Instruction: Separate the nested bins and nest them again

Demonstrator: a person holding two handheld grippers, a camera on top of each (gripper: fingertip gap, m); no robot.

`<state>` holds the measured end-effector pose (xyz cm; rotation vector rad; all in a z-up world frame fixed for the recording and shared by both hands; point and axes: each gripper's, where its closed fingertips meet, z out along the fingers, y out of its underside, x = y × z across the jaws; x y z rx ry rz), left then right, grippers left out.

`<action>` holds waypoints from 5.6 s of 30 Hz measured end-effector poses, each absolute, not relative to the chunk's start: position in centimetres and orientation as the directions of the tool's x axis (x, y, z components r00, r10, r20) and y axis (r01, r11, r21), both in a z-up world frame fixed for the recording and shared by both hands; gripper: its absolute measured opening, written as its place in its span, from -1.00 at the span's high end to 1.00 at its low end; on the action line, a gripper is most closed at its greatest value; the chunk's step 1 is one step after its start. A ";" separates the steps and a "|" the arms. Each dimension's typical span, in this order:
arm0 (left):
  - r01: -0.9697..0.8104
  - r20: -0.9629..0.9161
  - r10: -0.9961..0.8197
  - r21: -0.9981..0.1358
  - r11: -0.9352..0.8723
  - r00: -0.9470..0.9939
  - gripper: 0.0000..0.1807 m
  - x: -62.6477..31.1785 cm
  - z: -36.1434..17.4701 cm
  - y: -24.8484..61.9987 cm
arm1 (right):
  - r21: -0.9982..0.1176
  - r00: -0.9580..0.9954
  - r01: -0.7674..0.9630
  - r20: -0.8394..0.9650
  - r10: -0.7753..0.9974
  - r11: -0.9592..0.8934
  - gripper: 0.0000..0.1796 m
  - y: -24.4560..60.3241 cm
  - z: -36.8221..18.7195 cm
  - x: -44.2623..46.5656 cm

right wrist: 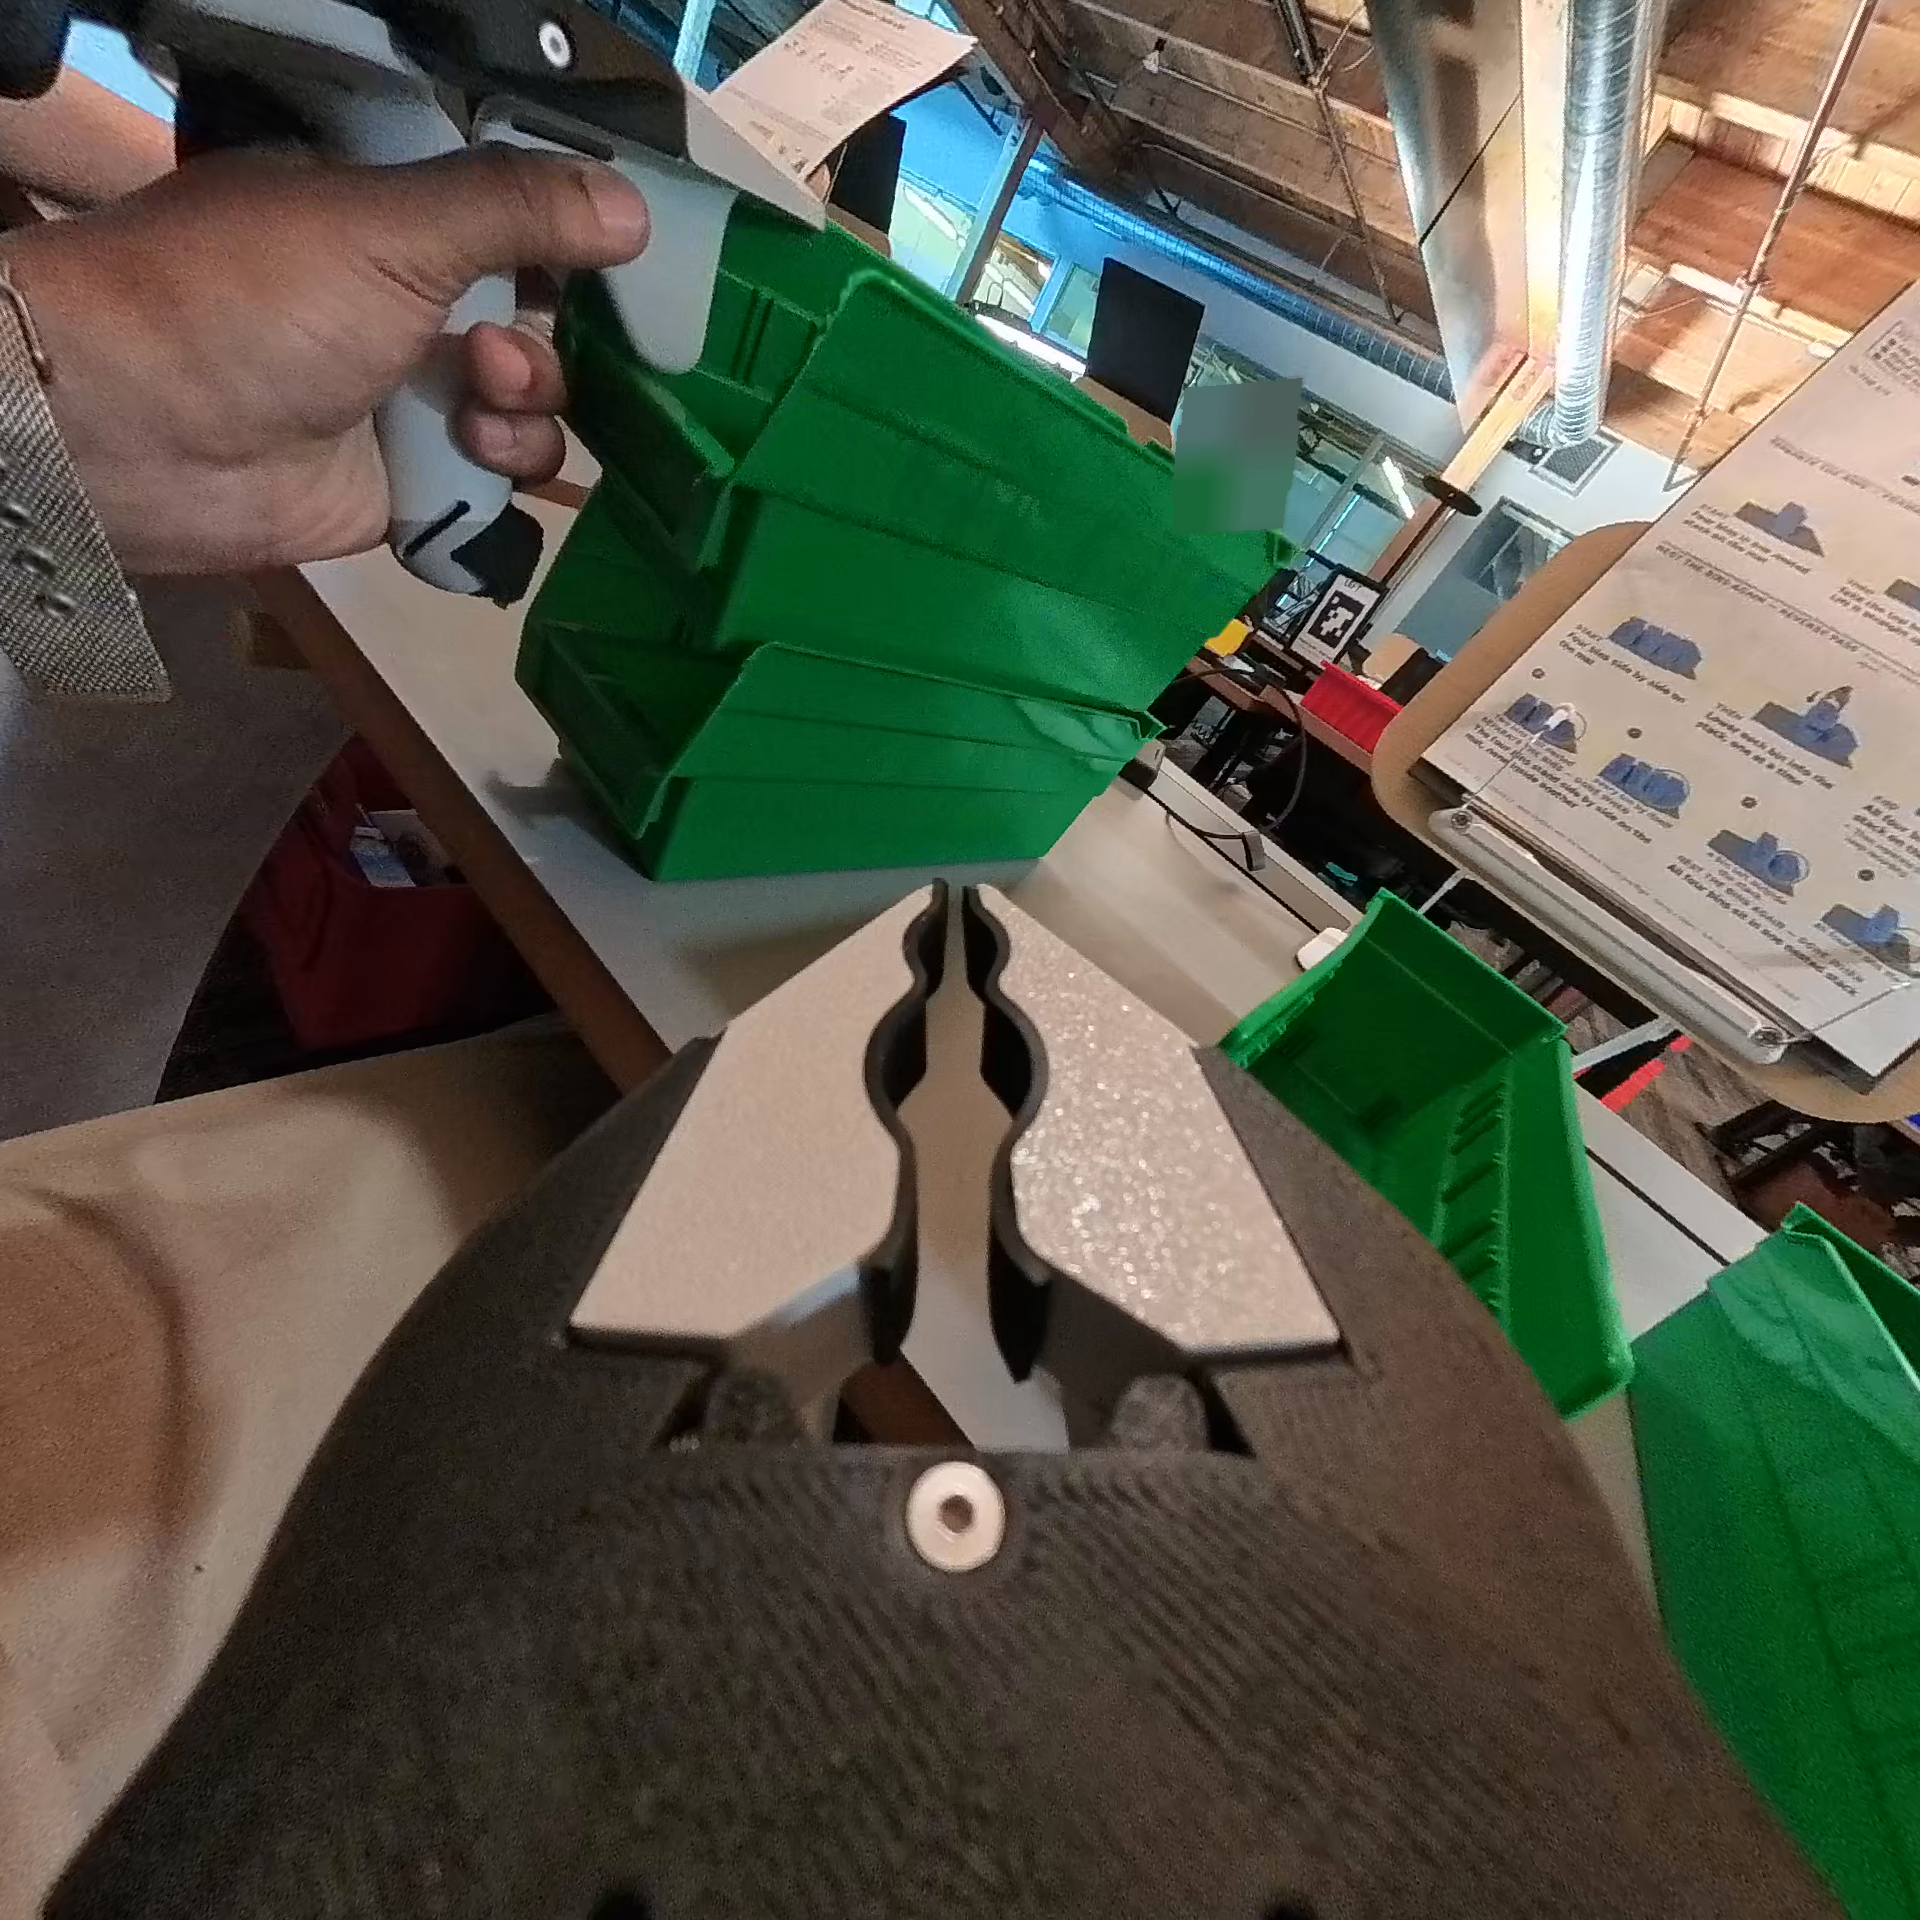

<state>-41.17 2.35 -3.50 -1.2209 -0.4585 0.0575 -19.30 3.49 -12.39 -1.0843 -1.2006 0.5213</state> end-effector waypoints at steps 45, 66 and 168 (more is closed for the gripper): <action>0.299 0.394 0.289 -0.899 0.321 0.872 0.34 -41.9 -6.0 0.7 | -0.870 0.324 0.210 0.492 0.808 0.445 0.94 3.6 -12.5 -19.2; 0.410 0.396 0.485 -0.908 0.082 0.780 0.77 -41.8 -14.5 -0.7 | -0.877 0.296 0.205 0.478 0.827 0.434 0.92 3.1 -12.8 -19.5; 0.129 0.141 0.428 -0.990 0.059 0.893 0.99 -46.7 -11.2 1.6 | -0.858 0.264 0.217 0.511 0.818 0.466 0.90 2.4 -13.4 -19.7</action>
